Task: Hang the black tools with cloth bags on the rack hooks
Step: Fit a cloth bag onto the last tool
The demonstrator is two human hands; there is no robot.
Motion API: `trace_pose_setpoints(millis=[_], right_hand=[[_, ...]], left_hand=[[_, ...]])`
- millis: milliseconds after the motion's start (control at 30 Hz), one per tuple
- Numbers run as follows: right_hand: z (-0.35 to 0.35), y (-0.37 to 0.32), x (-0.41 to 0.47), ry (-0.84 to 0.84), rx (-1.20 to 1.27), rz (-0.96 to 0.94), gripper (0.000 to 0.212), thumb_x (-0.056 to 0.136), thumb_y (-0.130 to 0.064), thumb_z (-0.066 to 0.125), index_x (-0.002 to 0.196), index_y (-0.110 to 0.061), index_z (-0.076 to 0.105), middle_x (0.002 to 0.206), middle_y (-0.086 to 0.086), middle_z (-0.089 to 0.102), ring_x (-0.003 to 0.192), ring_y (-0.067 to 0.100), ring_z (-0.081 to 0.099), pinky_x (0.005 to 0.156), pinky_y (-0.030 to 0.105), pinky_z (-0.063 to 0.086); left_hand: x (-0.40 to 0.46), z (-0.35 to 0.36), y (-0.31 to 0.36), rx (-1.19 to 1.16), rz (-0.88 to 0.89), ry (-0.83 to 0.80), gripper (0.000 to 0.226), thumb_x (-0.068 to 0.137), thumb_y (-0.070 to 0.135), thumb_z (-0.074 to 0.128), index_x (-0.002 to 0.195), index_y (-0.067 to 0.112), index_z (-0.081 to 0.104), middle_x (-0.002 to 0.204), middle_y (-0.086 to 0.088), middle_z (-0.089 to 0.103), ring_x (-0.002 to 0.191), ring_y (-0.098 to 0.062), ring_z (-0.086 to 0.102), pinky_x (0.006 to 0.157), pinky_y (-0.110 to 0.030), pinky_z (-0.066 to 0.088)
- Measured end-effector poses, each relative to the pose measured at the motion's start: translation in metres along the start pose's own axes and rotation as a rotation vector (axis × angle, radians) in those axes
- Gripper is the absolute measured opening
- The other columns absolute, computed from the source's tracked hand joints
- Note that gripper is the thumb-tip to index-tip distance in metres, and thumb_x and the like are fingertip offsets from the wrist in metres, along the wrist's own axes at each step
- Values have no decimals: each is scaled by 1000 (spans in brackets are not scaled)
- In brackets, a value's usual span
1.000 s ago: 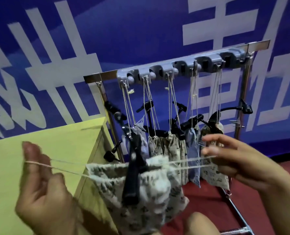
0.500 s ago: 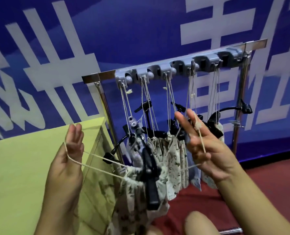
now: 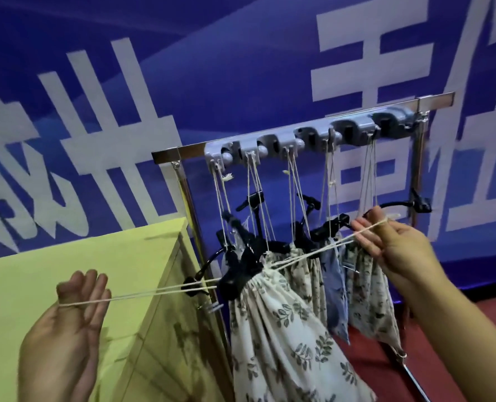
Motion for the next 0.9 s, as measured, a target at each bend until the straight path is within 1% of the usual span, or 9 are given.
trace_pose_setpoints(millis=[100,200,267,333,433,533,633,767,900], right_hand=[[-4,1,1,6,-6,35,101,14,-58,89,94,-3,59,101,12,68,87,14,71,64,19,56],[-1,-10,3,-15,-13,17,101,18,-63,87,96,-4,59,102,13,68,89,14,71,64,19,56],[12,-30,4,-82,-104,-45,96,24,-68,83,95,-7,61,94,8,73,87,13,71,64,18,55],[36,-58,-2,-191,-260,-106,85,38,-71,77,93,-9,64,81,4,75,76,11,72,61,19,55],[75,-101,-15,-427,-460,-33,50,71,-51,55,90,-6,64,67,2,70,60,9,67,58,19,56],[112,-130,-30,-655,-562,51,41,78,-43,47,86,-8,65,71,5,71,66,12,68,61,22,57],[137,-143,-46,-793,-550,124,37,83,-41,46,89,-9,65,82,8,73,79,17,70,72,28,58],[137,-154,-49,-765,-430,184,32,96,-29,40,89,-8,63,73,4,69,66,12,67,75,29,57],[114,-158,-47,-762,-171,468,15,87,-11,48,86,-7,61,48,-3,47,36,2,38,48,17,50]], left_hand=[[0,17,7,-15,20,-36,47,74,58,60,95,15,61,89,15,74,94,-6,67,93,-40,46],[-3,41,26,120,116,-84,64,55,74,68,97,26,69,99,17,72,99,-2,67,88,-20,52],[-5,64,46,215,173,-141,59,57,77,66,97,35,72,103,13,72,102,-8,67,88,-22,52],[-9,93,68,249,227,-193,56,61,71,68,93,25,74,96,2,74,95,-18,70,83,-27,56],[-31,159,109,346,327,-348,37,71,49,60,80,15,70,77,-3,74,70,-16,72,62,-21,57],[-47,226,136,348,372,-507,37,74,41,58,65,5,64,52,-3,63,45,-9,57,45,-14,47],[-51,285,140,419,460,-582,44,86,32,64,57,2,49,47,-4,45,44,-9,41,45,-20,35],[-57,339,124,213,170,-742,22,93,10,54,73,12,46,45,0,44,32,-6,40,35,-13,29],[-81,372,90,-16,-489,-1164,19,92,21,44,87,6,56,47,-3,54,43,-16,61,41,-22,50]])
Point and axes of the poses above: each hand's wrist, its own x-axis towards the middle knuckle, its own z-axis out of the palm, y = z × x, the point moved 4 cm from there along x, towards the middle knuckle
